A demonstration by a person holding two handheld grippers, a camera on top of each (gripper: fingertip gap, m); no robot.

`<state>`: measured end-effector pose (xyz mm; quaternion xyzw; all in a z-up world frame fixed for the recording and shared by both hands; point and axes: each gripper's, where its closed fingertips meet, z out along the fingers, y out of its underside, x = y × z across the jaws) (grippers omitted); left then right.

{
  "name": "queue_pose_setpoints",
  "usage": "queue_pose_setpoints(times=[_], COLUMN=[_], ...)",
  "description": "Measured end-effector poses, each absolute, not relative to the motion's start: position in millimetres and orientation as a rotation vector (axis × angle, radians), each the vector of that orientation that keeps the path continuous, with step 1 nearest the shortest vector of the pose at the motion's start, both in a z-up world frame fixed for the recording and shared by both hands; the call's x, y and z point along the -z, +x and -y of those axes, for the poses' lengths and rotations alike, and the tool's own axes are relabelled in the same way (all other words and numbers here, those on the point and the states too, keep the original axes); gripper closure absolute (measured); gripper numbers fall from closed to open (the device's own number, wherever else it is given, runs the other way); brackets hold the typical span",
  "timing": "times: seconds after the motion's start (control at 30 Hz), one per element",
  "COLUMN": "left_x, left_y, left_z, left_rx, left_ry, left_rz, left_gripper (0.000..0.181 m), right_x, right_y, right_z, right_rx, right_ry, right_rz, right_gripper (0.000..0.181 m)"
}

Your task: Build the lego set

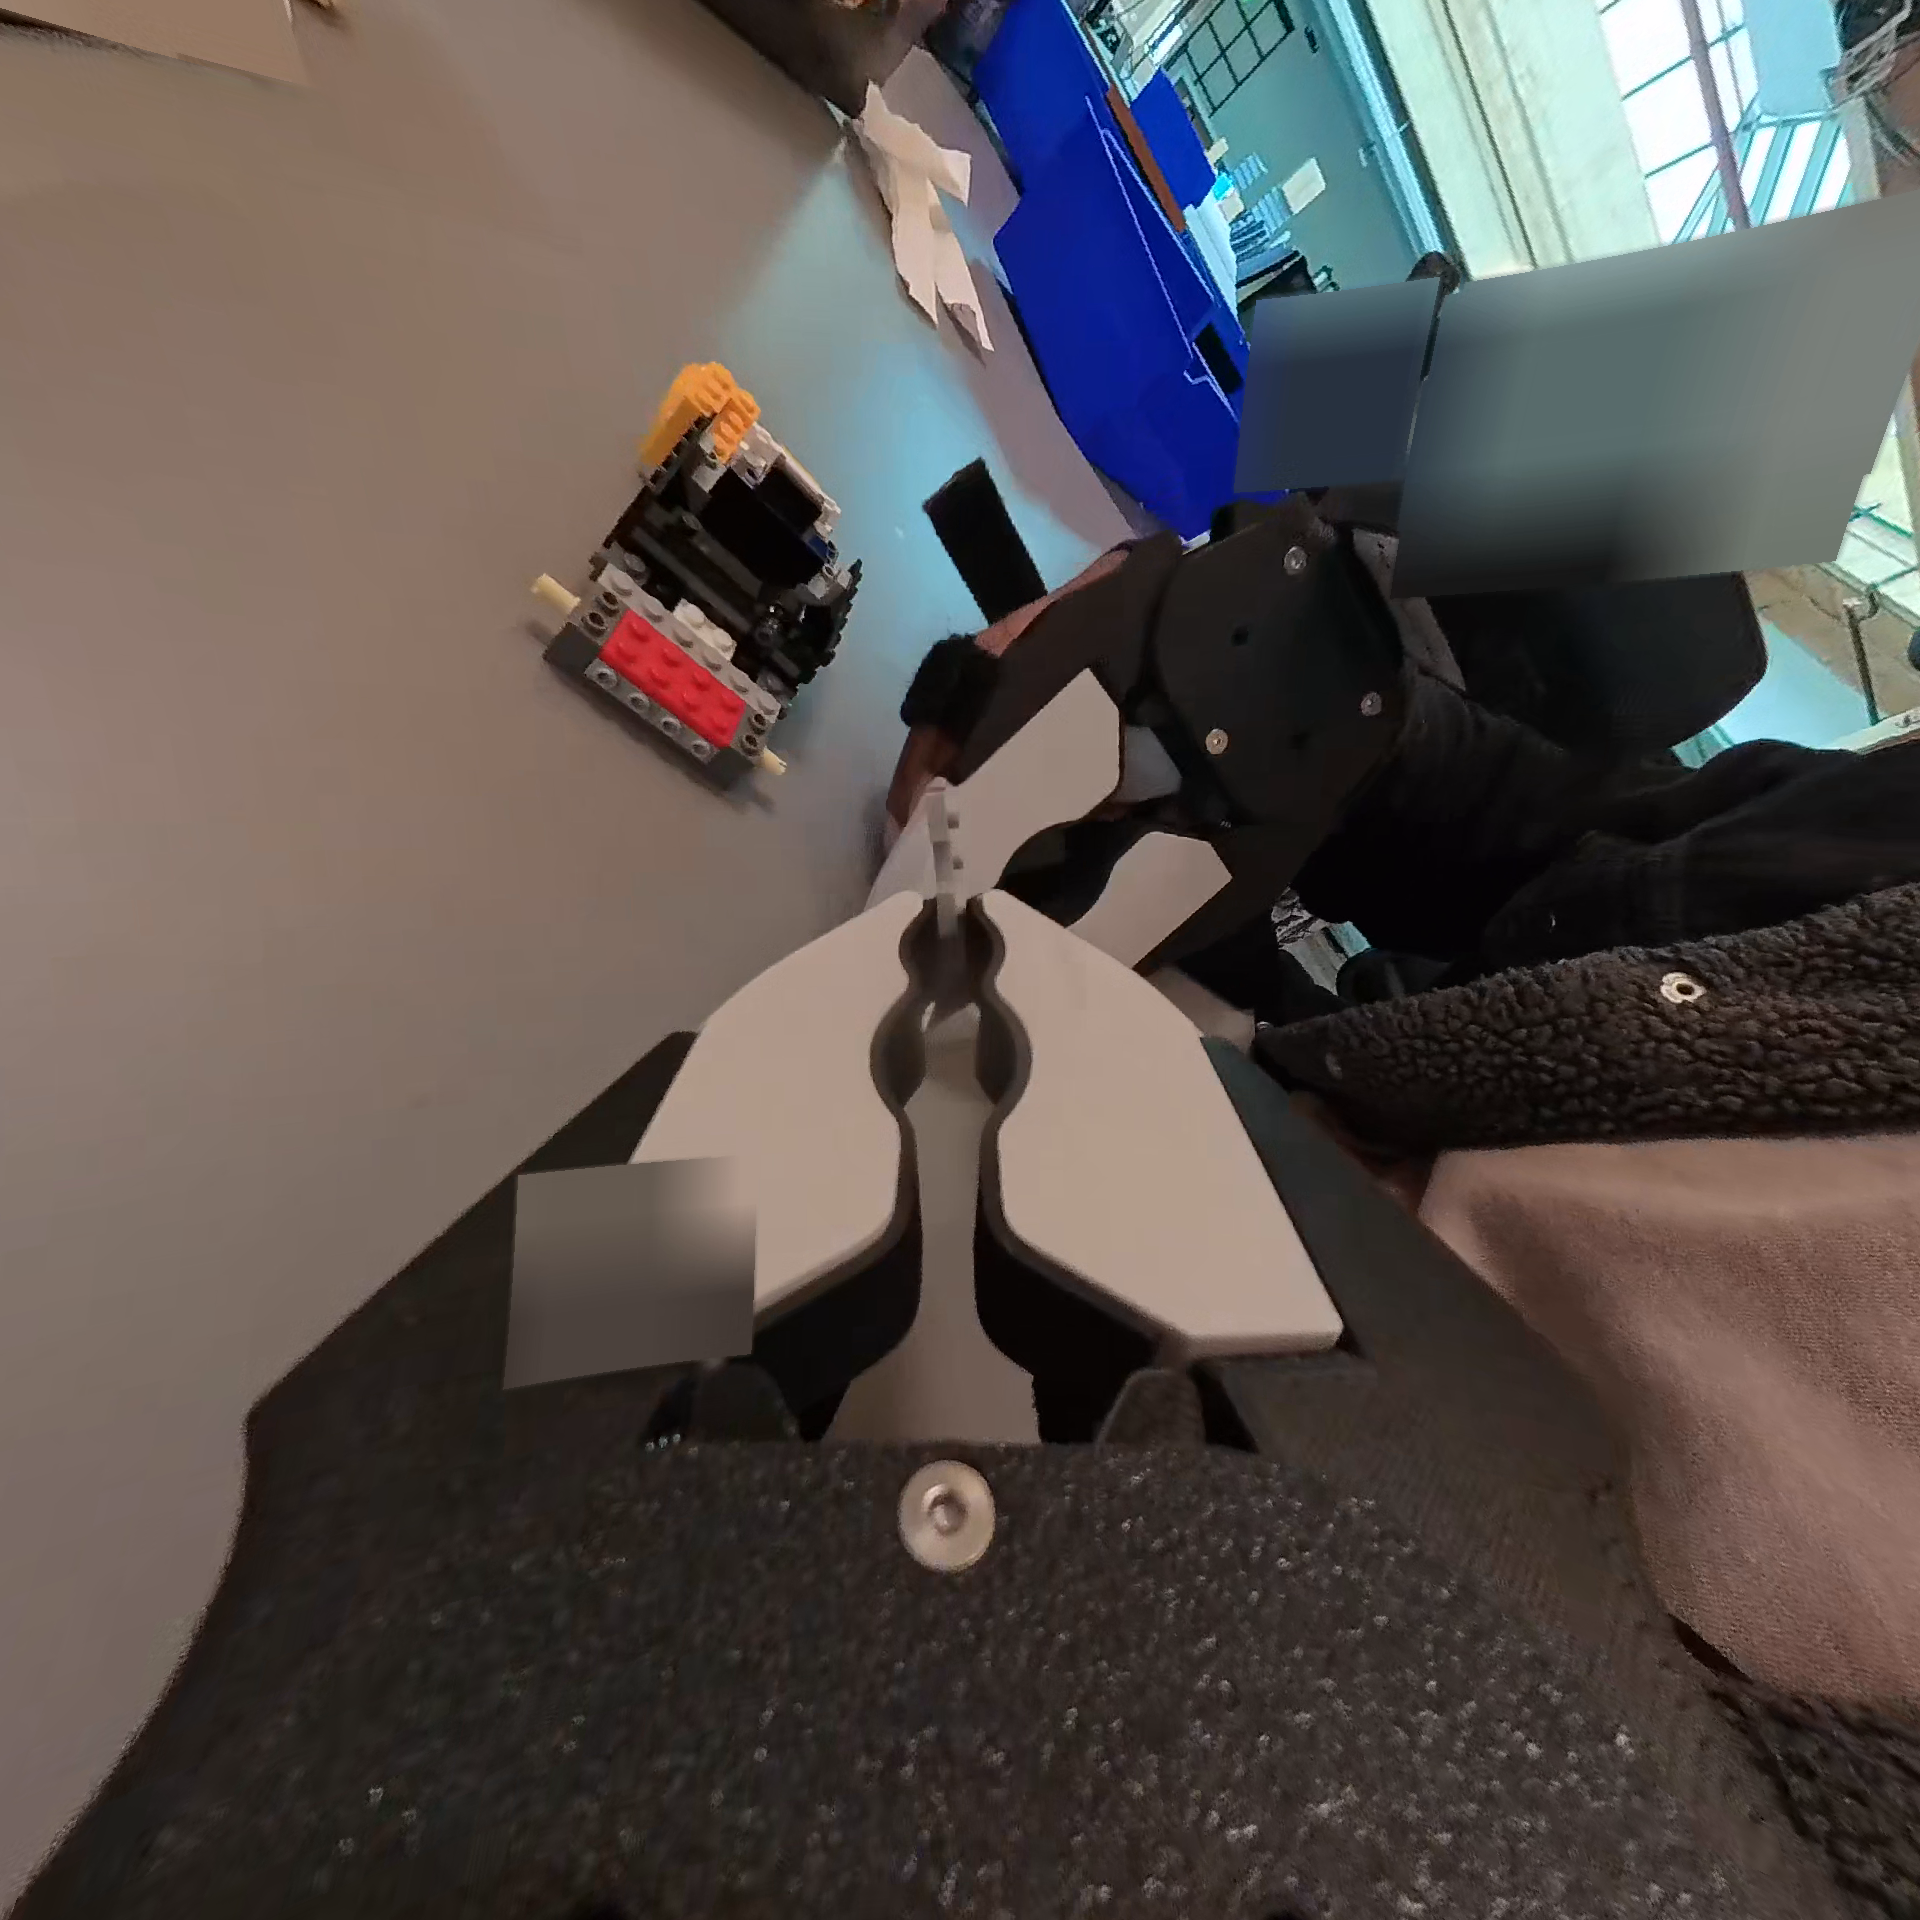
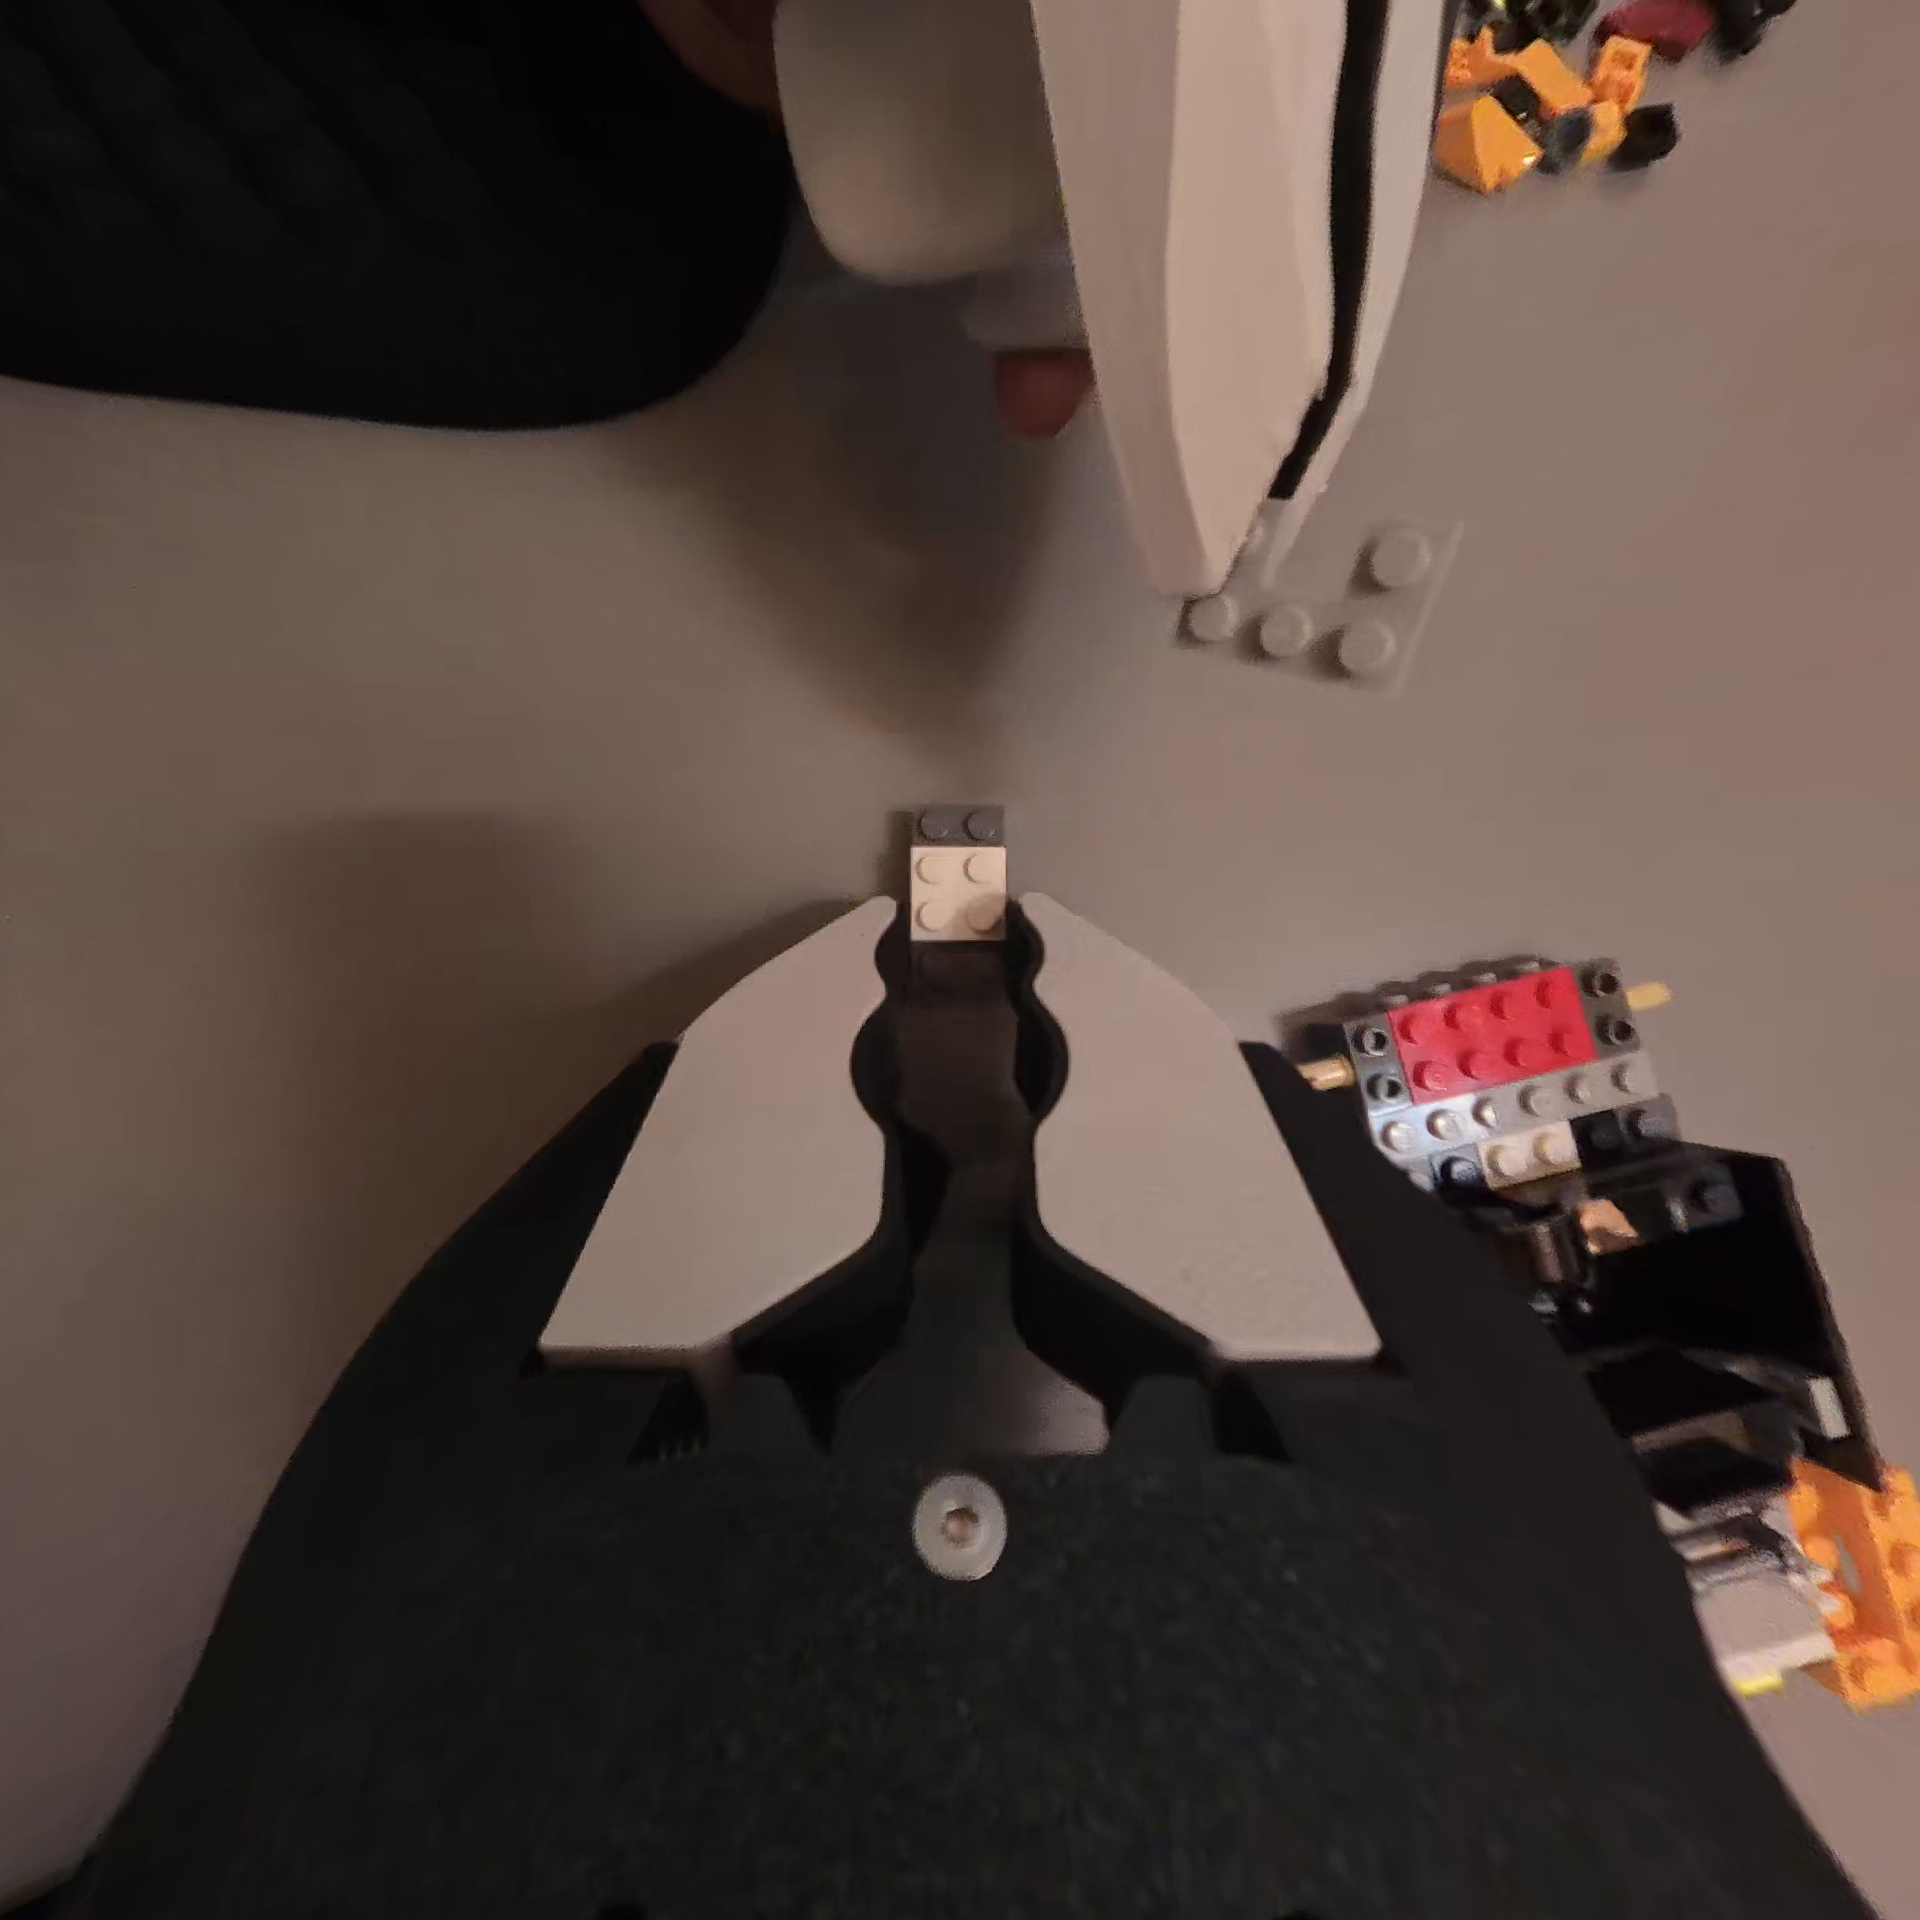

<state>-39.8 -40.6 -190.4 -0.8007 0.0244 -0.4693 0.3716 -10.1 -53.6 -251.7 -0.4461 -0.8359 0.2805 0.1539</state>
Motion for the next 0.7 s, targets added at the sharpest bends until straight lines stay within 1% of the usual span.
queue_pose_setpoints(times=[0.03,0.1,0.17,0.3,0.7], left_x=[190.4,189.4,185.8,180.3,191.8], left_y=[-40.3,-41.4,-40.9,-32.3,-28.3], left_z=[40.4,39.9,40.3,41.6,38.9], left_rx=[1.204,1.203,1.222,1.276,1.347], left_ry=[-2.051,-2.044,-2.026,-2.001,-2.043], left_rz=[-0.058,-0.05,-0.041,-0.037,0.044], left_gripper=[0.177,0.177,0.177,0.177,0.177], right_x=[251.8,247.3,232.8,206.3,206.4], right_y=[-10.8,-15.9,-22.0,-25.5,-28.0], right_z=[53.6,47.4,40.6,26.2,26.1], right_rx=[-0.801,-0.799,-0.881,-0.898,-0.85], right_ry=[-1.286,-1.298,-1.342,-1.352,-1.331], right_rz=[2.388,2.296,2.13,1.886,1.81], right_gripper=[0.165,0.165,0.165,0.165,0.165])
